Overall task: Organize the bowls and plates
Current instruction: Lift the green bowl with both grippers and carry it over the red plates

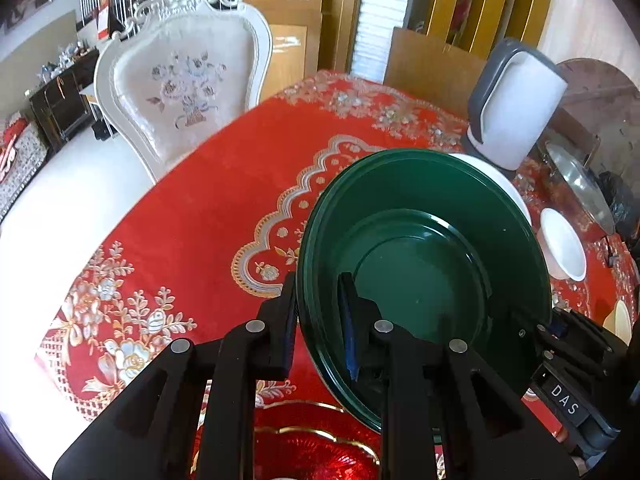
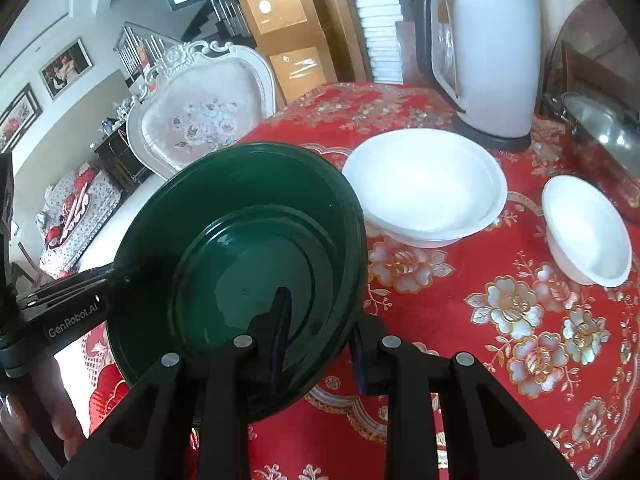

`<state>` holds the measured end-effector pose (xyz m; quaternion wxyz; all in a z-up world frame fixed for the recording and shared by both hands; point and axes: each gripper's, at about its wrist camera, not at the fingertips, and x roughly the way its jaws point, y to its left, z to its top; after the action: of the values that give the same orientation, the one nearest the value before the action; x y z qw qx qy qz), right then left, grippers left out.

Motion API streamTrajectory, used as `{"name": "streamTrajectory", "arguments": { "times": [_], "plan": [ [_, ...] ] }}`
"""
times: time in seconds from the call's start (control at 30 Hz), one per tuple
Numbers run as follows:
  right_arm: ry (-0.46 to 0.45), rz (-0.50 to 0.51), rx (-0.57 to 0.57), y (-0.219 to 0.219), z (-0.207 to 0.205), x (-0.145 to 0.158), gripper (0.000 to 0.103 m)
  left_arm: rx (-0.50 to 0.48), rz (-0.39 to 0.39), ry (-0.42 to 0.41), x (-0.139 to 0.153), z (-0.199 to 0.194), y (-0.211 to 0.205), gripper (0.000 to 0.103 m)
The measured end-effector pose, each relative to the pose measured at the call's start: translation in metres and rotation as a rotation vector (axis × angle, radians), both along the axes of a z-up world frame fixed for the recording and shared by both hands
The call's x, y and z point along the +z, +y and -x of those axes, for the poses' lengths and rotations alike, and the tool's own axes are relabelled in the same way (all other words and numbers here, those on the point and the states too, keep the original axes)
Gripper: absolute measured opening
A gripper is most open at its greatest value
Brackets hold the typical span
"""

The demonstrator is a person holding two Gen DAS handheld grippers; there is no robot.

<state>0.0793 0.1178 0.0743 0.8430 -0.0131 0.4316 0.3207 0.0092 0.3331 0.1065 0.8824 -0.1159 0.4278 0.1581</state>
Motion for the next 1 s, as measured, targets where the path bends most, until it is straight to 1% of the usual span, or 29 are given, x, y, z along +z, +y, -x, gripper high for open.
{"name": "streamTrajectory", "arguments": {
  "times": [0.27,0.57,0.83,1.0],
  "plan": [
    [-0.026,-0.005,0.013,-0.005,0.018,0.011,0.027,0.01,-0.046,-0.058,0.014,0.03,-0.014,0.019],
    [-0.049,-0.016,0.018,-0.016,0.036,0.02,0.029,0.002,-0.041,-0.079,0.02,0.056,-0.025,0.019],
    [-0.072,-0.035,0.038,-0.024,0.054,0.026,0.03,0.008,-0.035,-0.103,0.027,0.09,-0.029,0.019],
    [-0.106,-0.027,0.055,-0.023,0.073,0.03,0.03,0.024,-0.025,-0.105,0.027,0.109,-0.028,0.019]
  ]
}}
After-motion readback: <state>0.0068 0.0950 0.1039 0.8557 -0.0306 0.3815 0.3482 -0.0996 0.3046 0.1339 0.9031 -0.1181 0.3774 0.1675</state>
